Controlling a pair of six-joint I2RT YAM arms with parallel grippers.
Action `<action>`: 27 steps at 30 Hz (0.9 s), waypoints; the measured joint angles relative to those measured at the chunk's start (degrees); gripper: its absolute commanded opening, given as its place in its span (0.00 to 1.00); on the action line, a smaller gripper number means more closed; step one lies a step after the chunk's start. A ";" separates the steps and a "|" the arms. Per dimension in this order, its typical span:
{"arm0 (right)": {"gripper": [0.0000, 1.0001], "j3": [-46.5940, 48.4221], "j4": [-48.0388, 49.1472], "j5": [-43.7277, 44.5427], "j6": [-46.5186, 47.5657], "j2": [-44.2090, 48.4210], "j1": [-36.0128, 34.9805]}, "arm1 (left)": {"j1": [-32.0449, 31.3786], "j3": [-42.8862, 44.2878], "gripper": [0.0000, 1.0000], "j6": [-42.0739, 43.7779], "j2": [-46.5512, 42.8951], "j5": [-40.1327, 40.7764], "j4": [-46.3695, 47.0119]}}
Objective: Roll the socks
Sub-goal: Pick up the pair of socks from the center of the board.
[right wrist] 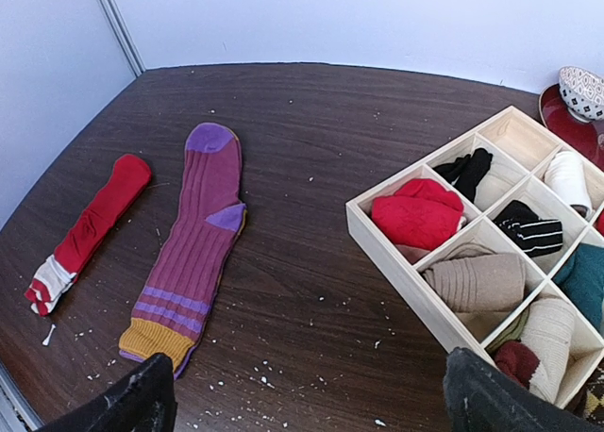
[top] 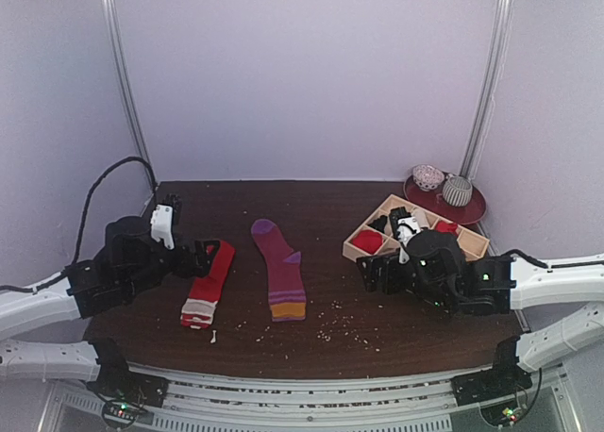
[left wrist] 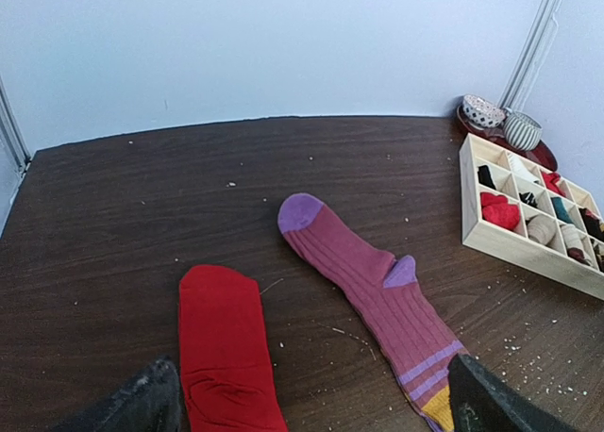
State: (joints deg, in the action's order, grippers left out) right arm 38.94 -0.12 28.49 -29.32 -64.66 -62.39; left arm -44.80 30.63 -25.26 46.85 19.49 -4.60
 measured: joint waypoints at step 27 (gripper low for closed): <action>0.91 -12.94 26.58 -35.41 34.12 -8.31 0.00 | 0.00 -10.49 0.98 4.37 -0.63 -10.64 13.20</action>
State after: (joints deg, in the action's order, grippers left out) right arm 26.00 26.46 -6.92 4.80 -72.97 -62.39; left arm -44.80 20.14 -20.88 46.22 8.84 8.60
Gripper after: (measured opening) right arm 0.930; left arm 0.983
